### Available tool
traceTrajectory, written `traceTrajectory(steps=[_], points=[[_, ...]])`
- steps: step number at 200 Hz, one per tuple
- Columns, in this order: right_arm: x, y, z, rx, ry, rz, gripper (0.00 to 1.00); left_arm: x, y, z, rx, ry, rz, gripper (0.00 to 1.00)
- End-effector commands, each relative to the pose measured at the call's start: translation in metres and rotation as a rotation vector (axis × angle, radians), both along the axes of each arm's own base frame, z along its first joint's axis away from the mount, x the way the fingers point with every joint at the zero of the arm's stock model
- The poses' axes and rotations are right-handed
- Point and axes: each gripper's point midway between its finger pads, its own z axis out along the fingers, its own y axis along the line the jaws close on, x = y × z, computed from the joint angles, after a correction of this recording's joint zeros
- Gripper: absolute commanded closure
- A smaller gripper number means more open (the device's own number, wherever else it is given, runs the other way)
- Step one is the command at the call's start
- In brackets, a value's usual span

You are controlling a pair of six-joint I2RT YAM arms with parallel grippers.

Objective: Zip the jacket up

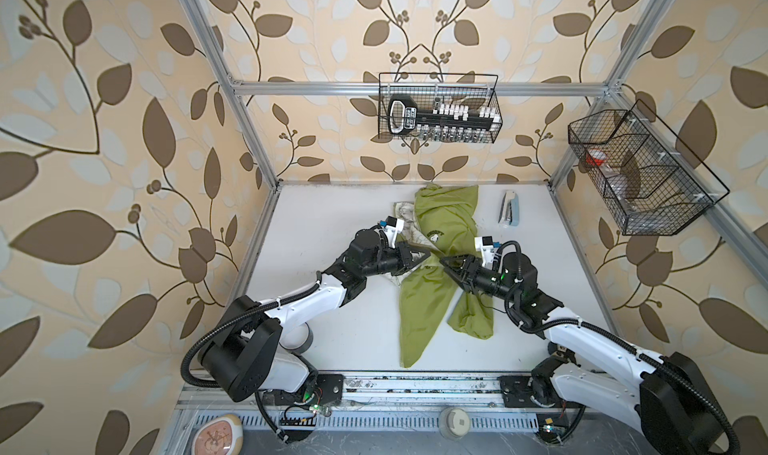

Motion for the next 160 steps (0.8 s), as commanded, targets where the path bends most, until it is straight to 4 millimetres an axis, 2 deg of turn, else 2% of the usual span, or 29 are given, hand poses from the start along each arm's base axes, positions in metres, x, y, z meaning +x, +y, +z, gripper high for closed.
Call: traceTrajectory(steps=[1, 31, 103, 128, 160], points=[[0.002, 0.004, -0.005, 0.086, 0.074, -0.051, 0.44, 0.0, 0.007, 0.012, -0.062, -0.022, 0.038, 1.0], [0.007, 0.006, -0.007, 0.125, 0.073, -0.084, 0.36, -0.002, 0.007, 0.012, -0.086, -0.009, 0.033, 1.0], [0.027, 0.02, -0.008, 0.251, 0.082, -0.102, 0.36, -0.006, 0.01, 0.015, -0.11, 0.001, 0.037, 1.0], [0.036, 0.023, -0.008, 0.264, 0.07, -0.113, 0.39, -0.009, 0.013, 0.014, -0.127, 0.011, 0.047, 1.0], [0.043, 0.027, 0.002, 0.261, 0.03, -0.111, 0.53, -0.013, 0.018, 0.014, -0.126, 0.017, 0.059, 1.0]])
